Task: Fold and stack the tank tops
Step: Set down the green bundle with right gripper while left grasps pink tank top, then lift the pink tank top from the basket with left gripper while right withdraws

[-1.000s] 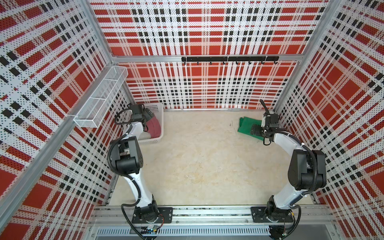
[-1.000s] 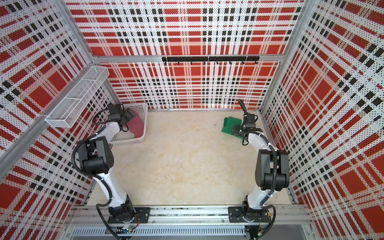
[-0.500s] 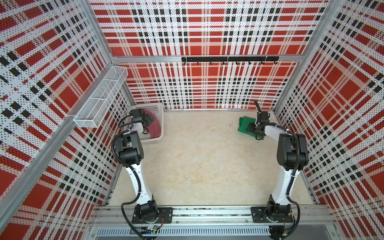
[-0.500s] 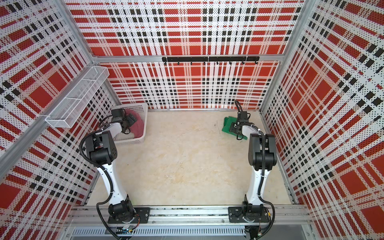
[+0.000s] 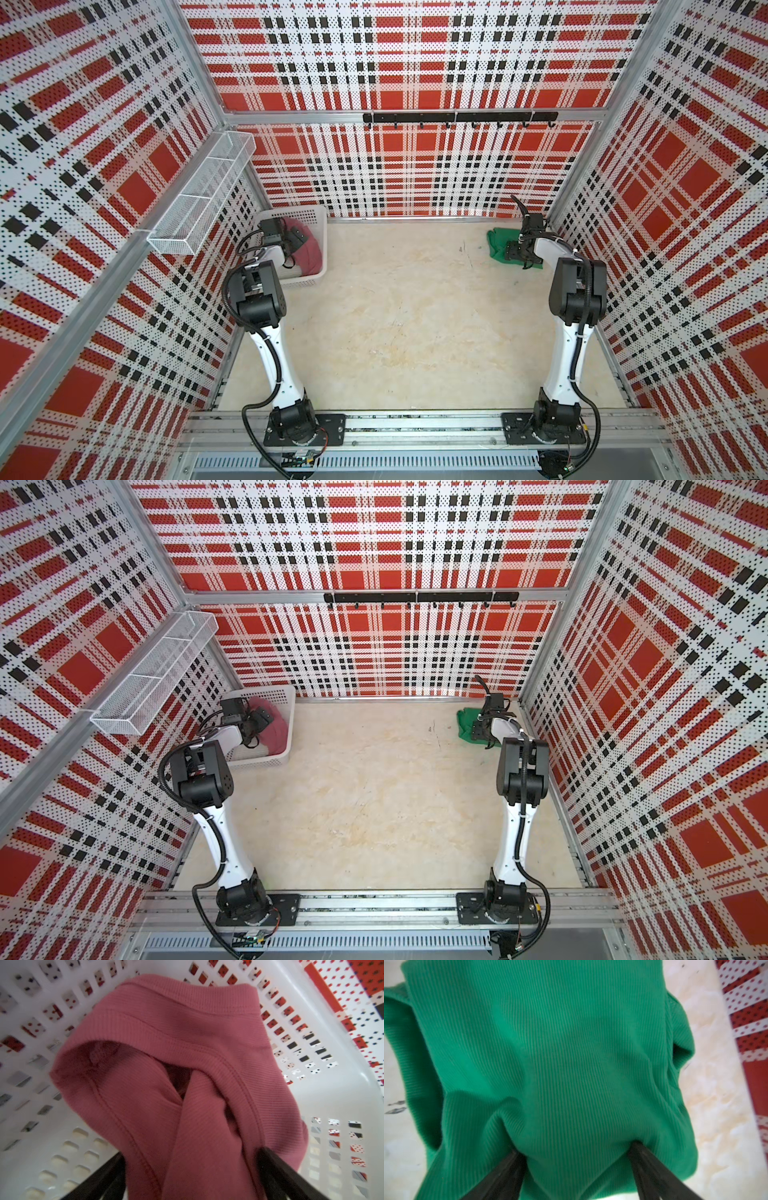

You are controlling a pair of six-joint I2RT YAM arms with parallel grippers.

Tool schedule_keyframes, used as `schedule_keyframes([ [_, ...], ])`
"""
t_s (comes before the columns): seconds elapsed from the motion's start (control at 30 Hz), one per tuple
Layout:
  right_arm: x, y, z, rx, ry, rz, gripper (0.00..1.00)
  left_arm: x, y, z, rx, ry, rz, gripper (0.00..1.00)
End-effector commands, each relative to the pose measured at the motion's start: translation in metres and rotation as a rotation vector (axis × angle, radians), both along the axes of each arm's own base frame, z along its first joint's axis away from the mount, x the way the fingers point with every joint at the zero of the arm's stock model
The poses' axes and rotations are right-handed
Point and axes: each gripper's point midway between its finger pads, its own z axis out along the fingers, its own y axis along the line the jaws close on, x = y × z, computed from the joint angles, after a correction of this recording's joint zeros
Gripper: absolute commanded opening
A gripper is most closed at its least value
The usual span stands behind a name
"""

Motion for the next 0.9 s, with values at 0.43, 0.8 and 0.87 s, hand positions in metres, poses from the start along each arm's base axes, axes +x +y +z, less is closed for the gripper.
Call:
schedule_keyframes([
  [0.43,-0.057,0.078,0.121,0.063,-0.232,0.205,1.00,0.011,-0.015,0.002,0.051,0.022,-0.046,0.00],
  [0.8,-0.140,0.159,0.133,0.355,-0.348,0.280,1.00,-0.018,-0.111,0.245,0.203,-0.342,-0.220,0.00],
  [0.87,-0.150,0.168,0.142,0.415,-0.383,0.298,0.99,-0.038,-0.142,0.291,0.240,-0.405,-0.270,0.00],
])
